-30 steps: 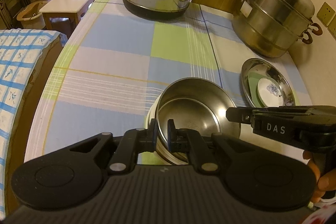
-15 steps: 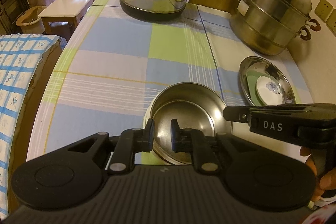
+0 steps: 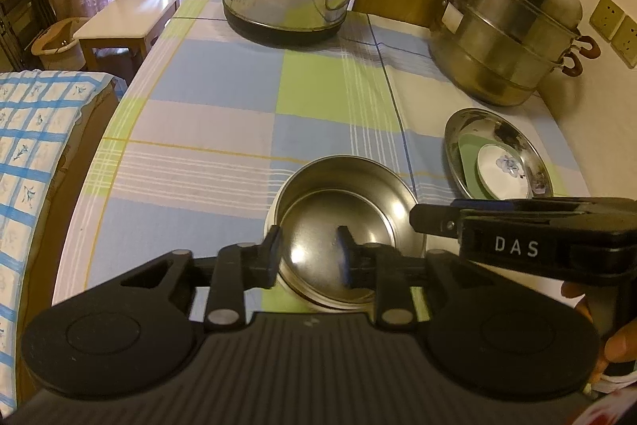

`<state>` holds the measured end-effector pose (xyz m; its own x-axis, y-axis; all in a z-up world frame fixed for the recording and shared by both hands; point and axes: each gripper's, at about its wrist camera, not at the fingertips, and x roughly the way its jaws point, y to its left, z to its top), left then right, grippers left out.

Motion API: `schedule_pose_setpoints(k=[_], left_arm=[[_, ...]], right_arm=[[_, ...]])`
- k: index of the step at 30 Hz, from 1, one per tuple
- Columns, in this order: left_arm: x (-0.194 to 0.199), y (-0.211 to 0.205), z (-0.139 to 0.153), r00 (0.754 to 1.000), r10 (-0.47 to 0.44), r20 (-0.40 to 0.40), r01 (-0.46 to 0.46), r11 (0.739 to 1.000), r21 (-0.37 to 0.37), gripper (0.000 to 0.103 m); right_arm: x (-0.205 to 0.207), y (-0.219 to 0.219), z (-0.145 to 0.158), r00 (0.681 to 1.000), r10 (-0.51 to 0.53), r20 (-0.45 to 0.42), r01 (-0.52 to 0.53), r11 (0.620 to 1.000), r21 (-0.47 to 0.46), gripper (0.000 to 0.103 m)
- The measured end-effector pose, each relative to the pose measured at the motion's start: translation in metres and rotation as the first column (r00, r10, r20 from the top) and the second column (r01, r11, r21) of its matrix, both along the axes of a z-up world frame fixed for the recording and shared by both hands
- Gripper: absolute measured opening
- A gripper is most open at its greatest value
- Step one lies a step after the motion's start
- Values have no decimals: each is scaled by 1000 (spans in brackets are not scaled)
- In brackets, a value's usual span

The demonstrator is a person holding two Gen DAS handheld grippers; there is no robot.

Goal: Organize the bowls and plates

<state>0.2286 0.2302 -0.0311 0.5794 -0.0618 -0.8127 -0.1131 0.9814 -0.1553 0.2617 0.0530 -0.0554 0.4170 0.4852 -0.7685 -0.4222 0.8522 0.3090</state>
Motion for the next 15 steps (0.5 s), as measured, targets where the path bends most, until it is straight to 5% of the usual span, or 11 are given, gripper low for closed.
schedule_pose_setpoints(k=[8, 15], left_arm=[[-14, -8, 8, 1000, 7, 20, -8, 1000, 27, 64], [-31, -15, 13, 1000, 14, 27, -15, 999, 35, 73]], right_arm=[[-12, -13, 3, 1000, -15, 23, 15, 1000, -4, 63], [-24, -31, 4, 999, -29, 36, 29, 1000, -10, 75]])
